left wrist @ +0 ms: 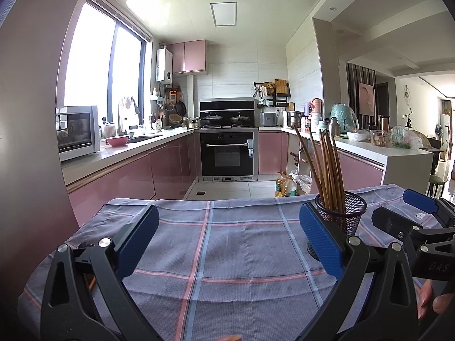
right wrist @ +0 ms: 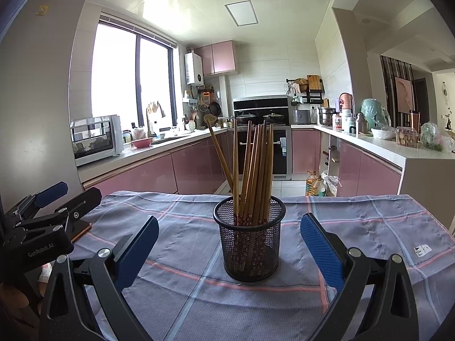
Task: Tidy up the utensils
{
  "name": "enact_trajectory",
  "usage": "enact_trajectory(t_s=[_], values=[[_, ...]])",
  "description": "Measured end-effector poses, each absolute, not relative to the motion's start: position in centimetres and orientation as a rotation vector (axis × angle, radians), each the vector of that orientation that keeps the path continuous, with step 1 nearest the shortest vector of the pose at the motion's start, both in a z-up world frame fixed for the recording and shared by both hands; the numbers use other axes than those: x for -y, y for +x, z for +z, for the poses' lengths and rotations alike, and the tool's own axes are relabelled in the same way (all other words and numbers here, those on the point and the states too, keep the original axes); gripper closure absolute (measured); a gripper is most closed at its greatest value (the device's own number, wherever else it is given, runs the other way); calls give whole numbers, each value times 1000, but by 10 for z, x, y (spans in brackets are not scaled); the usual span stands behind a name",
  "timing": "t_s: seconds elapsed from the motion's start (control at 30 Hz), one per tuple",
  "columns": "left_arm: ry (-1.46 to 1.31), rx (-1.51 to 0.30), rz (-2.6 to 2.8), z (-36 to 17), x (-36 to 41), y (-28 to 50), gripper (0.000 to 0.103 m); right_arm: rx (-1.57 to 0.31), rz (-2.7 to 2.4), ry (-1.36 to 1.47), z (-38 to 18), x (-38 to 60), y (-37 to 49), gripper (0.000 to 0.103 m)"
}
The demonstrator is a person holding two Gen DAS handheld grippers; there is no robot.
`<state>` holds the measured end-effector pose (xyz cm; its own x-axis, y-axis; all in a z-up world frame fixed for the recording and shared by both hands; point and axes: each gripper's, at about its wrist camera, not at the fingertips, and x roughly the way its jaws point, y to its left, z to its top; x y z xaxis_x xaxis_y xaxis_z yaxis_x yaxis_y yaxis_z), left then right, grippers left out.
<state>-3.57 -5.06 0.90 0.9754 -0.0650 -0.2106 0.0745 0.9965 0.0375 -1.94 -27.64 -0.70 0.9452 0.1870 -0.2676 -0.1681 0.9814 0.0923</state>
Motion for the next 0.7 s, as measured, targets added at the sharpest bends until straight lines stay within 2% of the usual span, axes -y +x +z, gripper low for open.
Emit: enact_trajectory(t_s=[0.7], values=[[40, -194, -61, 11, 47, -35, 6, -279, 176, 72, -9, 277, -18, 7]])
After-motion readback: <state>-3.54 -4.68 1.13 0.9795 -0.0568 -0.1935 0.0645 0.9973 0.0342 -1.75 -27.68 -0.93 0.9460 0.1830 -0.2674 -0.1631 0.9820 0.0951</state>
